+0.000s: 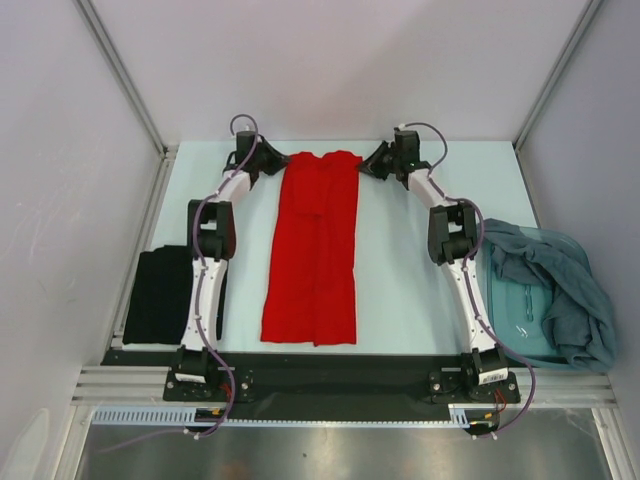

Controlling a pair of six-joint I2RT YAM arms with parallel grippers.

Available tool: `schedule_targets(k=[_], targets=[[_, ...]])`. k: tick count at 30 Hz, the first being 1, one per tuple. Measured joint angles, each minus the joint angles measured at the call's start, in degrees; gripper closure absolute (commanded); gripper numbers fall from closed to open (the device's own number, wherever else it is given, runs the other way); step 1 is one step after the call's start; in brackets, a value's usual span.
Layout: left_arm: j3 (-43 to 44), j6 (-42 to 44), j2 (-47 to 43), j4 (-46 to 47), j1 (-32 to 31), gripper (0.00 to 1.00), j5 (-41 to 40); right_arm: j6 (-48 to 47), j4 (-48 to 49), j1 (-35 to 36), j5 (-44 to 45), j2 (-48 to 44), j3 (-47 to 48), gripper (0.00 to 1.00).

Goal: Fold and stack the t-shirts
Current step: Fold the tshirt

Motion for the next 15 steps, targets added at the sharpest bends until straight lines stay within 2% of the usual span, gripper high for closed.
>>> schedule_targets(k=[1,2,5,6,9,11,12,15], targets=[[0.8,-0.4,0.5,0.1,-0.1,0.88,-0.5,0.3,0.5,-0.3,0.0,1.3,1.9,0.98],[1.2,-0.5,0.7,0.1,-0.2,0.73,-1.1,0.6,0.9,-0.7,-0.1,2.3,3.2,0.96],[1.2,0.1,0.5,0.7,-0.5,0.53,-2.4,1.9,1.7,-1.6,-0.5,3.6,5.1,0.73],[1.0,0.5,0.1,0.9,-0.6,0.52,-2.9,2.2,1.9,-1.9,-0.6,3.7,5.4,0.64],[-3.6,3.7,-4.1,-1.0,-0.6,0.43,-5.1,2.1,1.5,-2.9,-0.6,3.6,6.3,0.51],[-8.8,6.3,-8.2,-1.9,-0.6,0.40,-6.7,1.5,0.7,-3.5,-0.8,3.1,6.3,0.47],[-12.5,8.0,-11.1,-3.0,-0.6,0.40,-7.6,1.0,-0.8,-3.7,-0.5,2.4,6.3,0.43],[-22.9,12.5,-20.7,-5.8,-0.5,0.40,-9.0,-1.4,-7.5,-4.7,0.0,-2.0,2.9,0.38]])
